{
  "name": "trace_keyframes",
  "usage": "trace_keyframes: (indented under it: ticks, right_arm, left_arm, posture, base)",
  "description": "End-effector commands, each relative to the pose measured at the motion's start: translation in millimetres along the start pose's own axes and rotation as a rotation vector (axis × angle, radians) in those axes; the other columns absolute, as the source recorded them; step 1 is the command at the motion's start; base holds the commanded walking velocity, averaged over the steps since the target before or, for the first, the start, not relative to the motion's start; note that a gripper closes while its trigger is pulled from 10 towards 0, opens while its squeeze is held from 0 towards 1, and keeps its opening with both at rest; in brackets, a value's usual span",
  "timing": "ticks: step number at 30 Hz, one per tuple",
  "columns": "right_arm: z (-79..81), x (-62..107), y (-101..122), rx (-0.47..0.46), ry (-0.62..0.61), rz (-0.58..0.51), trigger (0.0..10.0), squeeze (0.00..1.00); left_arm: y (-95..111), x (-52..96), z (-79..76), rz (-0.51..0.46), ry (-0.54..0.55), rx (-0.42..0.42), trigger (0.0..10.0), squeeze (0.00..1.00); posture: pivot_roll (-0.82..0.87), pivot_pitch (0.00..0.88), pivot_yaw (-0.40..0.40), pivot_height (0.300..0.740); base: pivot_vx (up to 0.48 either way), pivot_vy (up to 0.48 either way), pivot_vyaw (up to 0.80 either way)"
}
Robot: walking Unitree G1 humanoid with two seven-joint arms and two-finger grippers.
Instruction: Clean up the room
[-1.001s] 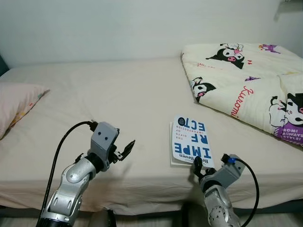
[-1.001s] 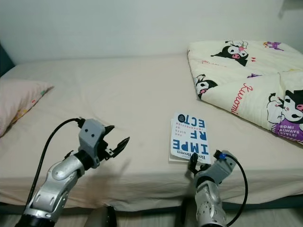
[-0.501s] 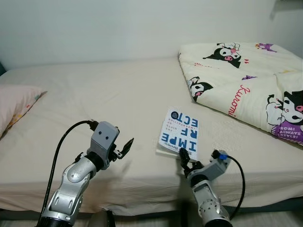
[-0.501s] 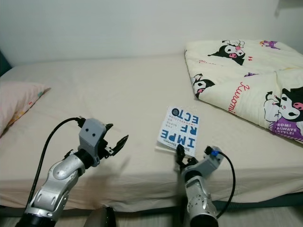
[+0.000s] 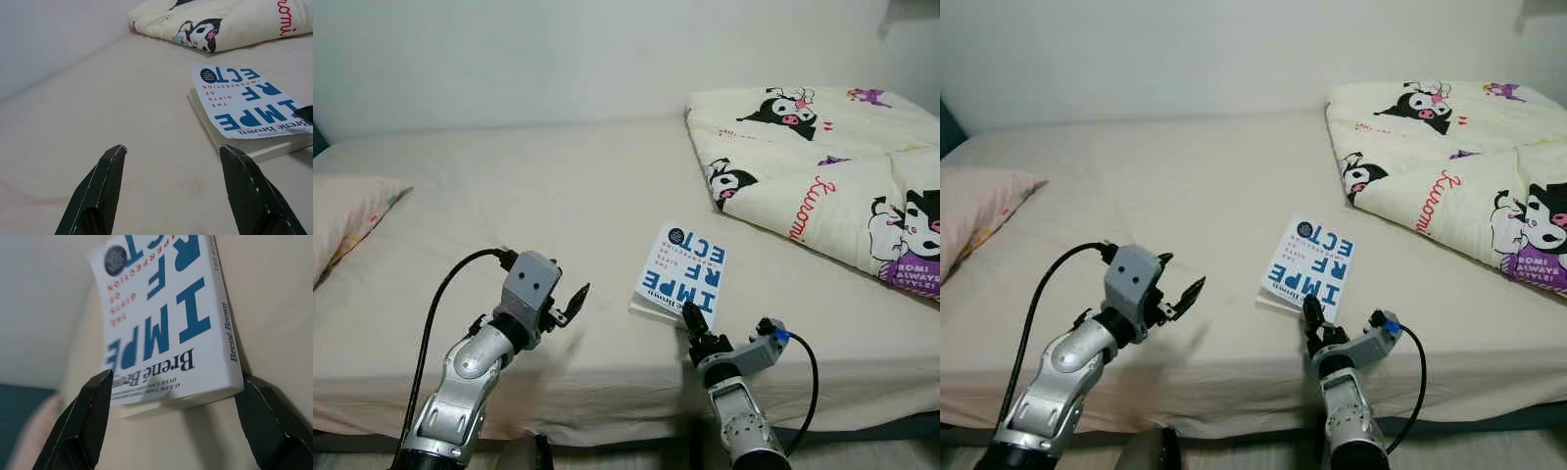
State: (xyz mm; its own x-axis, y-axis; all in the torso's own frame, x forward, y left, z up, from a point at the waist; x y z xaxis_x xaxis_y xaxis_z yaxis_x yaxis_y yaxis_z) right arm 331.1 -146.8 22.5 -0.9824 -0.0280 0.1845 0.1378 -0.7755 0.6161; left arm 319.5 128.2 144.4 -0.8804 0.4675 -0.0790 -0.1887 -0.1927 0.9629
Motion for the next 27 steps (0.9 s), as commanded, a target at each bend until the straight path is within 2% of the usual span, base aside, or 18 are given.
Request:
trace_keyframes:
  ticks: [1,3,6,9,20,27]
  right_arm:
    - [-6.0,-1.1,-3.7,0.078,-0.080,0.015,10.0,0.00]
    - [-6.0,-1.1,-3.7,0.078,-0.080,0.015,10.0,0.00]
    - [-22.3,-2.3,6.2,0.083,-0.204,-0.008,10.0,0.00]
    - [-26.2,-4.4,11.2,0.063,-0.224,-0.012,10.0,0.00]
    - [-14.3,-19.2,35.8,0.034,-0.164,-0.087,10.0,0.00]
    - [-13.6,-22.2,40.7,0.037,-0.166,-0.090,10.0,0.00]
  left_arm:
    - [-0.3,-1.4,-5.1,-0.005,-0.006,-0.011,10.0,0.00]
    - [-0.3,-1.4,-5.1,-0.005,-0.006,-0.011,10.0,0.00]
    - [-1.7,-1.2,-8.0,0.002,0.002,-0.012,10.0,0.00]
    - [-2.0,-0.9,-9.5,0.003,0.011,-0.009,10.0,0.00]
    - [-1.1,-0.8,-8.5,-0.002,0.050,-0.017,10.0,0.00]
    - [-1.2,0.5,-8.3,0.001,0.060,-0.026,10.0,0.00]
  posture:
    - [0.10,0.086,0.056,0.560]
    - [0.10,0.086,0.056,0.560]
    - [0.10,0.090,0.055,0.560]
    - [0.10,0.095,0.055,0.560]
    - [0.10,0.112,0.051,0.560]
    - [0.11,0.116,0.050,0.560]
  base:
    - [0.000,0.000,0.00]
    - [0.000,0.000,0.00]
    - [0.000,0.000,0.00]
    - [0.000,0.000,0.00]
    - [0.000,0.000,0.00]
    - [0.000,0.000,0.00]
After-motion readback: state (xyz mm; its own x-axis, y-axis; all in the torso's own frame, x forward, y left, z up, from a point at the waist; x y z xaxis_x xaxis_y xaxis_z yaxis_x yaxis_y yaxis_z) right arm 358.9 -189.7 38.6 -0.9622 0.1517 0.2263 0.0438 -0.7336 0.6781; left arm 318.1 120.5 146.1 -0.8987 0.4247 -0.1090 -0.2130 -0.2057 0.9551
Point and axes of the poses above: a point about 5 cm out from each wrist's last joint towards the gripper, its own x axis pointing back from the gripper into the wrist, its own y axis along the axis of the wrist's last joint, z = x × y, the point moved 3 cm from there along -x, pointing out of the wrist towards the gripper, and after that the axes turned 3 degrees about x, right-handed, at the moved point
